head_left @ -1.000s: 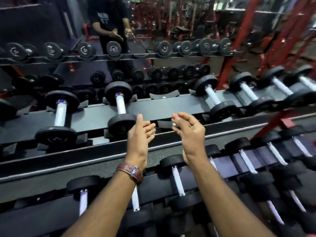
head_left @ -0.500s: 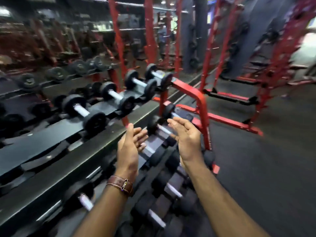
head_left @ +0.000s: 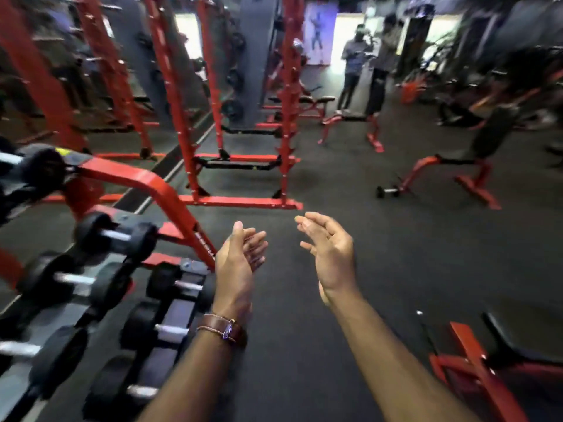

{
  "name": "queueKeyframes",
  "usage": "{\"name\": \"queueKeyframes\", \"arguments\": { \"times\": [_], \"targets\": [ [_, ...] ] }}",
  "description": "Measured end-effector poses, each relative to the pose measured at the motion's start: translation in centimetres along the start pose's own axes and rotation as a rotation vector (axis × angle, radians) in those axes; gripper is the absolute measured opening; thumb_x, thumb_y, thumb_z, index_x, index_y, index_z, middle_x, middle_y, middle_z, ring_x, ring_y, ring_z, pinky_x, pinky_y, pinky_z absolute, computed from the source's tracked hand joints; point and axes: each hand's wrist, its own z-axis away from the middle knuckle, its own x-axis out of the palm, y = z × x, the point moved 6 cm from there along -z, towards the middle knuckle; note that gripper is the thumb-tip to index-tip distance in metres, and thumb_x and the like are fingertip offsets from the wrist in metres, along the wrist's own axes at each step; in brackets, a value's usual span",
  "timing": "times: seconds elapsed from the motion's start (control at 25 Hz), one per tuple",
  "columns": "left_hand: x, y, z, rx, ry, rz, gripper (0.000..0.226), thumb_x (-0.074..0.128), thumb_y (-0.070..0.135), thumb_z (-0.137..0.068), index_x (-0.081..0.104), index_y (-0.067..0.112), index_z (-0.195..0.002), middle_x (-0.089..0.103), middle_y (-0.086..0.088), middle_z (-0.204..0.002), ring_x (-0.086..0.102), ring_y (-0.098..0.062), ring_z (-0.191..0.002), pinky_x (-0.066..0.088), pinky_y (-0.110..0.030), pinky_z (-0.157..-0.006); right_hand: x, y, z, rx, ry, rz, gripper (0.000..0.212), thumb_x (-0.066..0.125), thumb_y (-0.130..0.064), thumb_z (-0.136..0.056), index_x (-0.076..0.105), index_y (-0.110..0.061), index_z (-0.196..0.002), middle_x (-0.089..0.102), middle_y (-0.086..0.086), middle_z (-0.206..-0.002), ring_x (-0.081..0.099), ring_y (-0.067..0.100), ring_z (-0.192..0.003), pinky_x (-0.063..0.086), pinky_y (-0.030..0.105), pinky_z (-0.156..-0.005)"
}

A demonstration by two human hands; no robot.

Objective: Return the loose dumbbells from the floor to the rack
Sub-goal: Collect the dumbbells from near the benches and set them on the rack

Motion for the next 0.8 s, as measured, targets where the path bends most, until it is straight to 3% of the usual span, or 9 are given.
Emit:
{"name": "queueKeyframes", "arguments": {
  "times": [0.16,0.28,0.4,0.52,0.68,0.8],
  "targets": [
    [11.1,-4.1,-5.1,-0.055,-0.143,-0.050,0.041,0.039,0.046,-0.102,0.064,0.014,-0.103,0.075,-0.010,-0.109,0.071,-0.024,-0.104,0.050,-0.041,-0.092,-9.7,0.2,-7.3,-0.017,0.175,0.014,0.014,0.069,-0.021,-0.089,0.070,-0.020,-0.104,0.076,0.010,-0.111,0.069,0.013,-0.101,0.053,0.034,-0.083],
    [18.0,-6.9,-10.8,-0.065,-0.213,-0.083,0.044,0.039,0.048,-0.102,0.065,0.013,-0.108,0.075,-0.009,-0.110,0.071,-0.023,-0.104,0.051,-0.040,-0.093,-14.6,0.9,-13.9,-0.032,0.267,0.047,0.025,0.070,-0.030,-0.080,0.071,-0.020,-0.104,0.077,0.008,-0.109,0.070,0.015,-0.104,0.054,0.032,-0.082],
    [26.0,-10.1,-18.7,-0.087,-0.302,-0.094,0.049,0.039,0.049,-0.102,0.064,0.009,-0.116,0.074,-0.008,-0.111,0.071,-0.024,-0.104,0.050,-0.042,-0.096,-19.7,1.7,-23.5,-0.060,0.379,0.071,0.022,0.072,-0.027,-0.081,0.071,-0.020,-0.102,0.076,0.009,-0.110,0.070,0.019,-0.109,0.054,0.036,-0.085],
    [34.2,-12.4,-28.7,-0.116,-0.384,-0.125,0.044,0.039,0.050,-0.101,0.065,0.016,-0.108,0.075,-0.006,-0.111,0.071,-0.024,-0.104,0.049,-0.045,-0.099,-23.7,2.0,-34.6,-0.071,0.476,0.090,0.021,0.072,-0.026,-0.081,0.071,-0.020,-0.101,0.076,0.010,-0.111,0.069,0.021,-0.112,0.054,0.036,-0.084],
    [45.6,-14.3,-38.9,-0.139,-0.471,-0.173,0.040,0.040,0.051,-0.101,0.065,0.020,-0.102,0.075,-0.005,-0.107,0.071,-0.026,-0.104,0.047,-0.047,-0.098,-28.5,1.1,-46.8,-0.087,0.590,0.075,0.019,0.071,-0.022,-0.084,0.070,-0.020,-0.102,0.076,0.011,-0.110,0.068,0.024,-0.114,0.053,0.039,-0.085],
    [55.4,-17.1,-45.0,-0.164,-0.559,-0.234,0.039,0.040,0.049,-0.101,0.065,0.020,-0.102,0.075,-0.005,-0.107,0.071,-0.026,-0.105,0.048,-0.043,-0.093,-33.7,1.1,-55.3,-0.088,0.680,0.062,0.029,0.070,-0.031,-0.076,0.070,-0.020,-0.102,0.075,0.012,-0.112,0.069,0.022,-0.112,0.054,0.037,-0.084]
  ]
}}
